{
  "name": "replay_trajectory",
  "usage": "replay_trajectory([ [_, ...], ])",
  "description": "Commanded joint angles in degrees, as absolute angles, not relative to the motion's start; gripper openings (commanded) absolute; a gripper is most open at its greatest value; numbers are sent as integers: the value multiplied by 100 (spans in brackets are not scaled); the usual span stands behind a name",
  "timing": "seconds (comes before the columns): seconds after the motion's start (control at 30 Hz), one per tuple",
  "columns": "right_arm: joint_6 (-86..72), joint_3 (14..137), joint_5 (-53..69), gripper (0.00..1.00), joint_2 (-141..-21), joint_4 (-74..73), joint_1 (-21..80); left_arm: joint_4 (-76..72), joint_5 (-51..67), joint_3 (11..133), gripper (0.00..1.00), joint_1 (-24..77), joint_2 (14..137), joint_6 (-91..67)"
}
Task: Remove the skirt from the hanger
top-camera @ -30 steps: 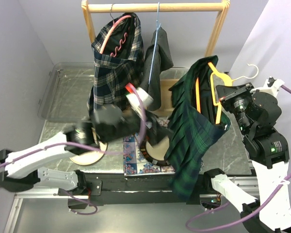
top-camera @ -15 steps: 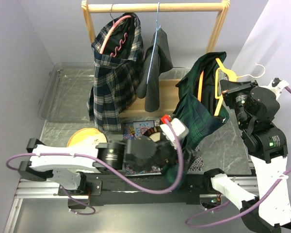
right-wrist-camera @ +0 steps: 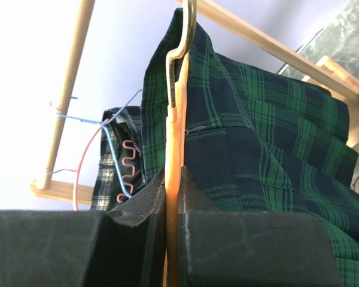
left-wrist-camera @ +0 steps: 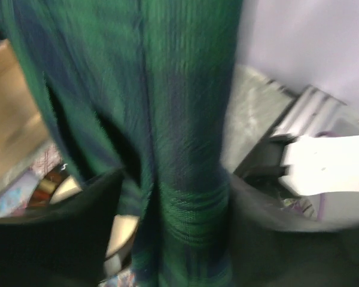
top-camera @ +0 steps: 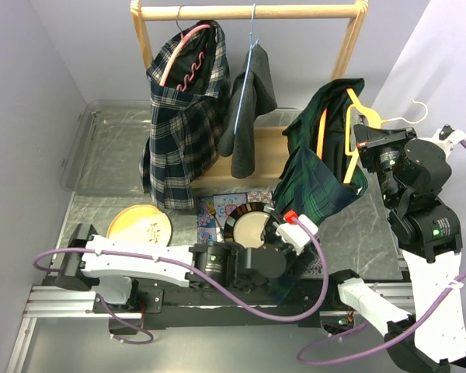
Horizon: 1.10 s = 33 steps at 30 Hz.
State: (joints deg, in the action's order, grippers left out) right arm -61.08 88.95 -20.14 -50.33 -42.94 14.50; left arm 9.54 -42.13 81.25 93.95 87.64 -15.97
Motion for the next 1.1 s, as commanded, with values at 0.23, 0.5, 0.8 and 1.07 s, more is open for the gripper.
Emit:
replay_trajectory([
  [0.23,-5573,10124,-1820,0,-5211,-3129,1468,1406,-5132,7419,1,9431,7991,-2055],
  [0.5,-5054,10977,-1451,0,-5485,-3523,1468,2478,-5765,6847,1,9510,6909,-2953],
  [0.8,-3806,9960,674,0,-4125,-4105,1468,1793,-5977,7460,1,10116,5854,-1759],
  [1.07,-3910,10161,10,0,-3384,-4272,1477,2134,-7250,7910,1,10195,5573,-1116],
])
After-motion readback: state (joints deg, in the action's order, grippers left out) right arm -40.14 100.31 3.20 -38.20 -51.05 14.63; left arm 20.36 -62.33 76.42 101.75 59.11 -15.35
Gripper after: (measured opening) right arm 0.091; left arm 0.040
